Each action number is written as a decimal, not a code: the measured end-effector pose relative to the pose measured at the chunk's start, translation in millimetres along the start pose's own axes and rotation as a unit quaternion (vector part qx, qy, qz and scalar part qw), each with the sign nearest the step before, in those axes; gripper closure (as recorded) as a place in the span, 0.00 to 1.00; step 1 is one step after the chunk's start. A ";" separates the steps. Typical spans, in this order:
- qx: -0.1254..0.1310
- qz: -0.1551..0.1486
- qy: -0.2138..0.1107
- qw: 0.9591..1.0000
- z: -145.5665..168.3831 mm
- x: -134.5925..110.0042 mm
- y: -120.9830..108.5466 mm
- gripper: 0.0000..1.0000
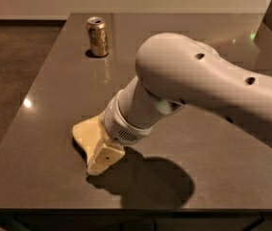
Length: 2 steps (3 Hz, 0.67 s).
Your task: Move sponge near rxbar chocolate
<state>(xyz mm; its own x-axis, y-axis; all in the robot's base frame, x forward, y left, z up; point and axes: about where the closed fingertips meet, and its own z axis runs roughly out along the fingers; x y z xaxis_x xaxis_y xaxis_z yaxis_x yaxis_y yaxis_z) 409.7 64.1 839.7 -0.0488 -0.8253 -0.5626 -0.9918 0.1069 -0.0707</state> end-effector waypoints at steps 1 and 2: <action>0.009 0.021 -0.003 1.000 -5.1 2.4 -6.1 0.48; 0.048 0.056 -0.006 0.997 -31.7 11.6 -16.1 0.70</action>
Offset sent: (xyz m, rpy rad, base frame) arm 0.0212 -0.0644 0.0418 0.0347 -0.0486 -0.2832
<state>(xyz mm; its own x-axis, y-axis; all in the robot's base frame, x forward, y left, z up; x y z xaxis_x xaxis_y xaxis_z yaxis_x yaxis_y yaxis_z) 421.3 35.2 860.4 -0.1561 -0.7988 -0.5809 -0.9642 0.2509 -0.0859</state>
